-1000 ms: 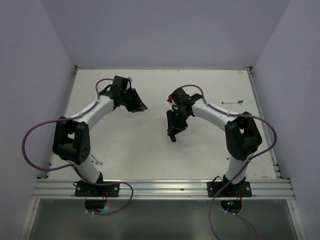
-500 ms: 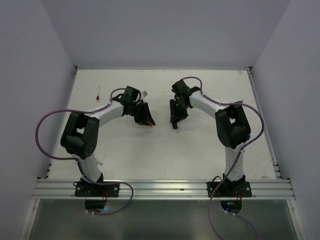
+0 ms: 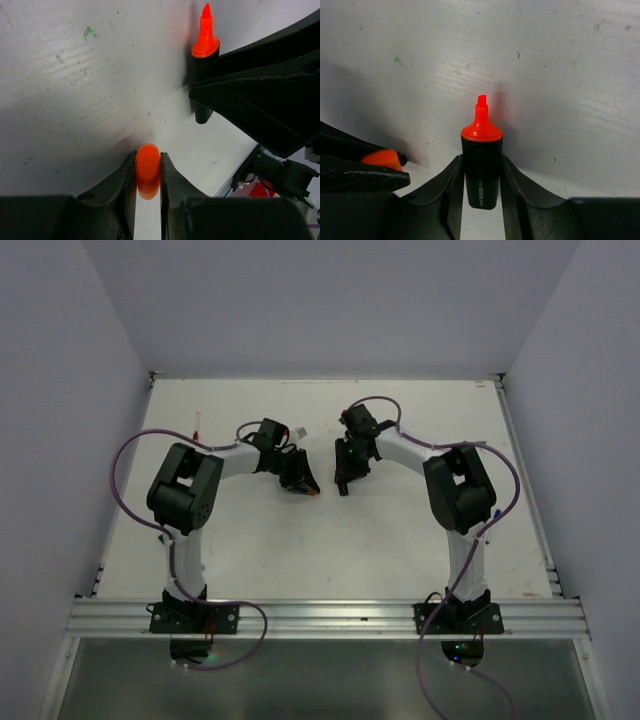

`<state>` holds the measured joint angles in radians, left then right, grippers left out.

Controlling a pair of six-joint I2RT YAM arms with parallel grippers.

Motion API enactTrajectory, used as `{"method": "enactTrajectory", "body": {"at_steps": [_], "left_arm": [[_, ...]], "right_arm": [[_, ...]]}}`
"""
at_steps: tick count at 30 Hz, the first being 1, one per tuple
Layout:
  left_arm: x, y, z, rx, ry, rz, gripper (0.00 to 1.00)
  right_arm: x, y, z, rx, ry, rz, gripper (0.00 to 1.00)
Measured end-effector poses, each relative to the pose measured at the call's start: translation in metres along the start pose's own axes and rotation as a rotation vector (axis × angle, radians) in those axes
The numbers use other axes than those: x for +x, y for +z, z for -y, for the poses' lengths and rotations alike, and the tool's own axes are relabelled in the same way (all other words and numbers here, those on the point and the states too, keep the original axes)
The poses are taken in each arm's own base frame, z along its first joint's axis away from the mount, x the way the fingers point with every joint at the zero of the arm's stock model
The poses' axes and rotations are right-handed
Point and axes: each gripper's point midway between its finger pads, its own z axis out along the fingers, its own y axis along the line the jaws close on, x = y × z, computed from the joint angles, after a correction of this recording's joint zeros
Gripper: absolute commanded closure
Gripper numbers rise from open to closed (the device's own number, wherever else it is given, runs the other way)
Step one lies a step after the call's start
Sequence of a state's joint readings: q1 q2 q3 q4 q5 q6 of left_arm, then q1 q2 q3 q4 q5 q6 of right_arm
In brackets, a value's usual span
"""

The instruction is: Open the pen caps

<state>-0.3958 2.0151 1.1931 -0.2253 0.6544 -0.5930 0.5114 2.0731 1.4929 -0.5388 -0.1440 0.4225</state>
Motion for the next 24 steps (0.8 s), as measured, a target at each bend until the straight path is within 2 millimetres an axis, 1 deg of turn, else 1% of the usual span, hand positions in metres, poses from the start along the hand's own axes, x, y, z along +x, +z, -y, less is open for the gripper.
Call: {"method": "enactTrajectory", "body": {"at_steps": [2,4,5,7,8,12,13,14,16,19,20,22,24], "left_arm": [[-0.004,0.002,0.001,0.002,0.007,0.003,1.0],[-0.007,0.003,0.001,-0.001,0.012,0.005,0.97],[-0.008,0.003,0.001,-0.003,0.013,0.005,0.96],[-0.009,0.002,0.0,-0.016,0.011,0.006,0.93],[-0.009,0.002,-0.001,-0.023,0.01,0.008,0.91],[-0.01,0.001,-0.005,-0.054,-0.001,0.009,0.87],[-0.01,0.0,-0.006,-0.061,-0.003,0.009,0.85],[-0.01,0.0,-0.007,-0.065,-0.005,0.009,0.83],[-0.01,-0.001,-0.008,-0.074,-0.011,0.007,0.8],[-0.011,-0.003,-0.011,-0.085,-0.021,0.007,0.78],[-0.011,-0.004,-0.012,-0.091,-0.025,0.006,0.73],[-0.011,-0.004,-0.015,-0.102,-0.029,0.008,0.66],[-0.012,-0.006,-0.015,-0.103,-0.032,0.006,0.64]], "right_arm": [[0.0,0.002,-0.001,-0.007,0.003,0.003,1.0],[-0.001,0.003,-0.002,-0.016,0.007,0.012,0.96],[-0.003,0.003,-0.003,-0.018,0.008,0.017,0.93],[-0.003,0.004,-0.004,-0.024,0.011,0.022,0.91],[-0.004,0.004,-0.004,-0.026,0.011,0.024,0.87],[-0.005,0.005,-0.005,-0.027,0.018,0.029,0.77],[-0.005,0.005,-0.005,-0.027,0.02,0.029,0.74],[-0.005,0.005,-0.005,-0.027,0.023,0.029,0.68],[-0.005,0.005,-0.005,-0.028,0.027,0.029,0.65],[-0.004,0.006,-0.005,-0.027,0.032,0.029,0.63],[-0.004,0.006,-0.005,-0.027,0.033,0.029,0.61],[-0.004,0.006,-0.005,-0.028,0.035,0.029,0.58],[-0.004,0.005,-0.005,-0.029,0.037,0.029,0.57]]}}
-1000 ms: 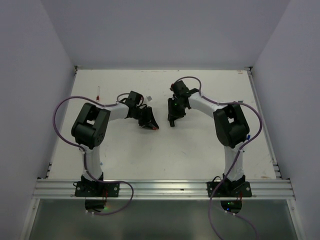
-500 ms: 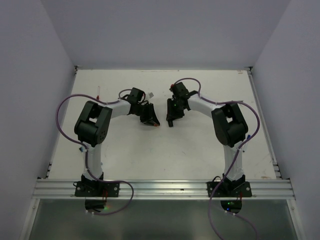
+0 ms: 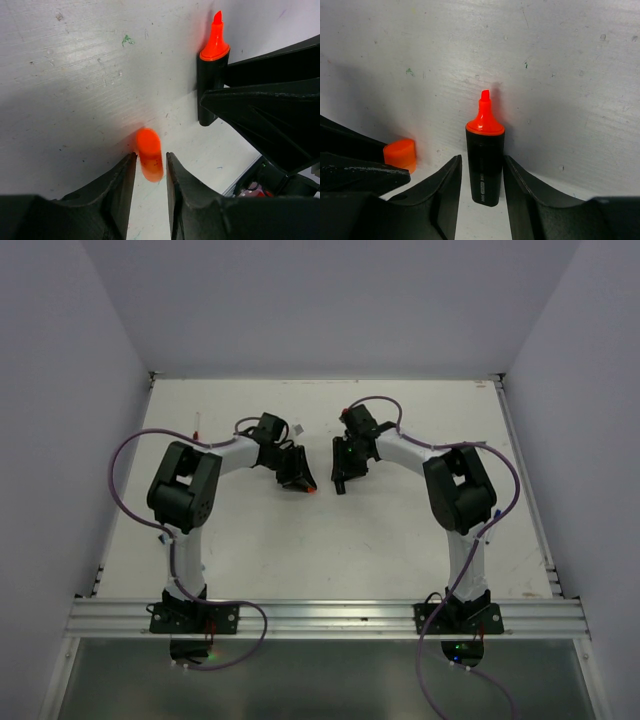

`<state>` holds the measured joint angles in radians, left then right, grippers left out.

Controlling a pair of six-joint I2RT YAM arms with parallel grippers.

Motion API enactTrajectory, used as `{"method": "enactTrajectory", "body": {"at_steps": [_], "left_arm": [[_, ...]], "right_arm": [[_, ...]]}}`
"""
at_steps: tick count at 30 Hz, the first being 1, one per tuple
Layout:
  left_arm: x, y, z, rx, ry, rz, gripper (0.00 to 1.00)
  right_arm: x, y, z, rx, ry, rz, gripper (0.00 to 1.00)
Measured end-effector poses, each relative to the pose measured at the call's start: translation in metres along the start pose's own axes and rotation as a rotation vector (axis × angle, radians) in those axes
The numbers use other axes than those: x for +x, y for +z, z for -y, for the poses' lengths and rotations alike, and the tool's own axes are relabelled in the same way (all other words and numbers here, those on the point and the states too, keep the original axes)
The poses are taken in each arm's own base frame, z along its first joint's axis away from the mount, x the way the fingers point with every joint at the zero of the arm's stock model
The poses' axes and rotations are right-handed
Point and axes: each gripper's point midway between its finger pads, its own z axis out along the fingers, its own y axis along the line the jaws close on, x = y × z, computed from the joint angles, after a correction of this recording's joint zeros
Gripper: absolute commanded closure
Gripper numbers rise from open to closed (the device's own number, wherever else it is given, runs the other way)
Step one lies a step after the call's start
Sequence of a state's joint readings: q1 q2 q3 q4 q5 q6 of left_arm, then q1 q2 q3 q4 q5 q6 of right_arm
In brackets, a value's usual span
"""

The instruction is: Open the pen caps

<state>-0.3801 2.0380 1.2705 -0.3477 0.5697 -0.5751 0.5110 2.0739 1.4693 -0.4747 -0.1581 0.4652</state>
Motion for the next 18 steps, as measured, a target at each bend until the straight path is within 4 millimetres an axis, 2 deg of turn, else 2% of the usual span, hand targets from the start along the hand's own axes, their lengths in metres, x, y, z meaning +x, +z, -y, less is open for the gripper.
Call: {"method": "enactTrajectory", "body": {"at_steps": [4,12,18], "left_arm": [[-0.001,-0.002,0.001,-0.002,-0.002,-0.002,0.54],[-0.003,-0.006,0.0,-0.013,-0.01,0.001,0.48],[-0.004,-0.019,-0.009,-0.071,-0.002,0.044,0.38]], "right_arm": [[0.0,0.0,-0.001,-0.003,-0.001,0.001,0.55],[-0.001,-0.001,-0.005,-0.016,-0.003,-0.001,0.46],[0.001,-0.006,-0.005,-0.004,-0.003,-0.018,0.38]]}}
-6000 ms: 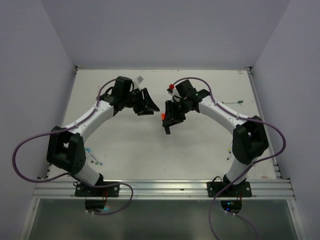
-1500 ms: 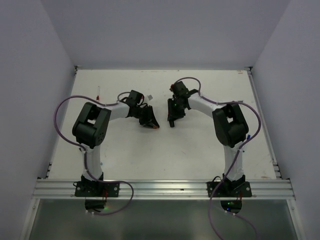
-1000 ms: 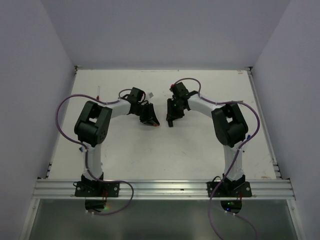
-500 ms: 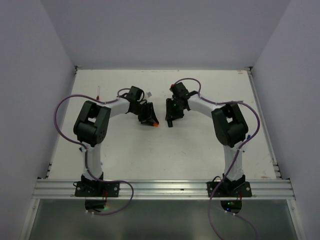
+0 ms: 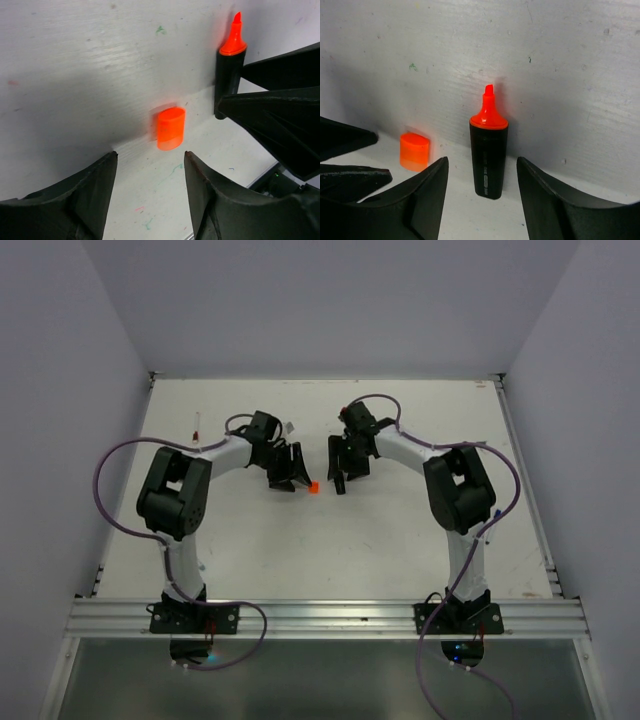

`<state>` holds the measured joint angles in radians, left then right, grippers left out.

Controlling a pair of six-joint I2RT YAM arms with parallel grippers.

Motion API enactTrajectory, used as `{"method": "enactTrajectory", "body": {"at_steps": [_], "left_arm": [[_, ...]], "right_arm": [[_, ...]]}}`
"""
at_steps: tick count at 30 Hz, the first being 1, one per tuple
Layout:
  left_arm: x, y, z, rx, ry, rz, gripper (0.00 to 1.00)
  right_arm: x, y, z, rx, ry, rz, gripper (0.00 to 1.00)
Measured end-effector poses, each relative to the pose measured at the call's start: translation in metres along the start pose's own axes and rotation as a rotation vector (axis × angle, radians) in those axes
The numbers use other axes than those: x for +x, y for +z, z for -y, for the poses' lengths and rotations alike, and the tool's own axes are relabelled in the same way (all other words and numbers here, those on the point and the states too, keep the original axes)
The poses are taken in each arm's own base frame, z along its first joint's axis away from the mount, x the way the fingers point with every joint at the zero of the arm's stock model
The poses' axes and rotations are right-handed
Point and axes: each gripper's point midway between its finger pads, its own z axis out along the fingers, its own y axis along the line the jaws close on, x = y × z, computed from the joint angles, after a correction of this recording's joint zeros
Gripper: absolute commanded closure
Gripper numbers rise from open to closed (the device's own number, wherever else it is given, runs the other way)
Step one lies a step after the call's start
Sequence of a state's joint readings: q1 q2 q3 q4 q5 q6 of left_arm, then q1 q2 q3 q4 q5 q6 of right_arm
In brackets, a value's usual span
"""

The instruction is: Open the pen caps

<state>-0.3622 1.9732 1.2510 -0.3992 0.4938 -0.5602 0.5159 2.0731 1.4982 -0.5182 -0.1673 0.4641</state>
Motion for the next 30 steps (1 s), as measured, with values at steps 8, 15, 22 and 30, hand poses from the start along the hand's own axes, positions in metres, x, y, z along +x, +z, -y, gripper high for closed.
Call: {"method": "enactTrajectory", "body": {"at_steps": [8,15,22,30], "left_arm": [[0.005,-0.026,-0.03,-0.174,0.009,0.064,0.34],[0.004,-0.05,-0.029,-0.222,0.018,0.113,0.33],[-0.005,-0.081,-0.004,-0.176,0.078,0.204,0.33],[-0.002,-0.086,0.005,-0.16,0.105,0.213,0.32]], "right_arm": [[-0.06,-0.041,-0.007,0.045,0.035,0.118,0.35],[-0.141,-0.1,0.078,0.225,0.283,0.331,0.37],[-0.157,-0.137,0.224,0.459,0.601,0.429,0.42],[-0.15,-0.119,0.28,0.574,0.732,0.424,0.46]]}}
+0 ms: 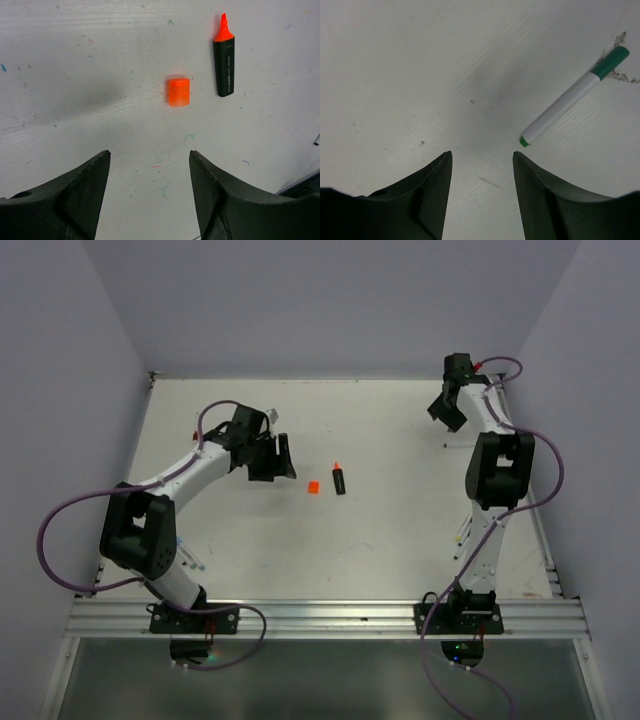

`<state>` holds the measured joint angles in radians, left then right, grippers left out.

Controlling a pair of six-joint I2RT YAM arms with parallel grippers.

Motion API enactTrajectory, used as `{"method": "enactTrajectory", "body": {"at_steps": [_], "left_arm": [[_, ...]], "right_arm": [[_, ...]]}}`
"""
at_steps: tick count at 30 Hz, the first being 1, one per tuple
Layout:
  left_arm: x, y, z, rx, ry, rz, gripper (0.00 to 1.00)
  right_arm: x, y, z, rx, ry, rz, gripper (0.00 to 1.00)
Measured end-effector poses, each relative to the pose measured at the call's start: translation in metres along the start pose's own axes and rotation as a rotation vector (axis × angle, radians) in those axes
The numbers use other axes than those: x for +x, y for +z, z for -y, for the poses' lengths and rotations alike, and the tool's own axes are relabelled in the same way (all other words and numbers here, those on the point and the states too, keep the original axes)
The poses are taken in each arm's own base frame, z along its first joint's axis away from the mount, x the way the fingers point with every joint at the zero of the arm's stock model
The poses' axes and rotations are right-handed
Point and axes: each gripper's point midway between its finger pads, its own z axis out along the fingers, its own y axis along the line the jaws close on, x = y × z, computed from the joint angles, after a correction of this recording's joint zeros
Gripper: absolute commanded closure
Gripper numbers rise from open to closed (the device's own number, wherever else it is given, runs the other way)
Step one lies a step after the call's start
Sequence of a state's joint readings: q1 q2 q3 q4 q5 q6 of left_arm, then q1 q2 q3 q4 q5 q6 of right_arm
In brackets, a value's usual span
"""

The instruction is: Open the pen caps

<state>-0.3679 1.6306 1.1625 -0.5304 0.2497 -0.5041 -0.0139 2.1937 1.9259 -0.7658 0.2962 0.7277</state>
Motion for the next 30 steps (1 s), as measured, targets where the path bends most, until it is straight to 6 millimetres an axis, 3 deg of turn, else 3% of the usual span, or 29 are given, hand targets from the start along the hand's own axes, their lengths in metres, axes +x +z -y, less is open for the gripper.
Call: {"method": "enactTrajectory", "body": {"at_steps": [4,8,15,30], "left_arm": [[0.001,-0.001,0.0,-0.001,-0.001,-0.002,0.32],[0.001,-0.001,0.0,-0.002,-0.001,-0.005,0.32],[-0.007,-0.004,0.005,0.006,0.003,0.01,0.32],[-0.008,-0.003,0.005,-0.003,0.006,-0.007,0.31]], "right_arm": [[0.009,0.022,0.009,0.052,0.016,-0.023,0.47],[0.005,0.035,0.023,0.102,0.048,-0.025,0.48],[-0.005,0.041,0.038,0.142,0.087,-0.014,0.49],[0.01,0.052,0.043,0.163,0.105,-0.041,0.54]]}}
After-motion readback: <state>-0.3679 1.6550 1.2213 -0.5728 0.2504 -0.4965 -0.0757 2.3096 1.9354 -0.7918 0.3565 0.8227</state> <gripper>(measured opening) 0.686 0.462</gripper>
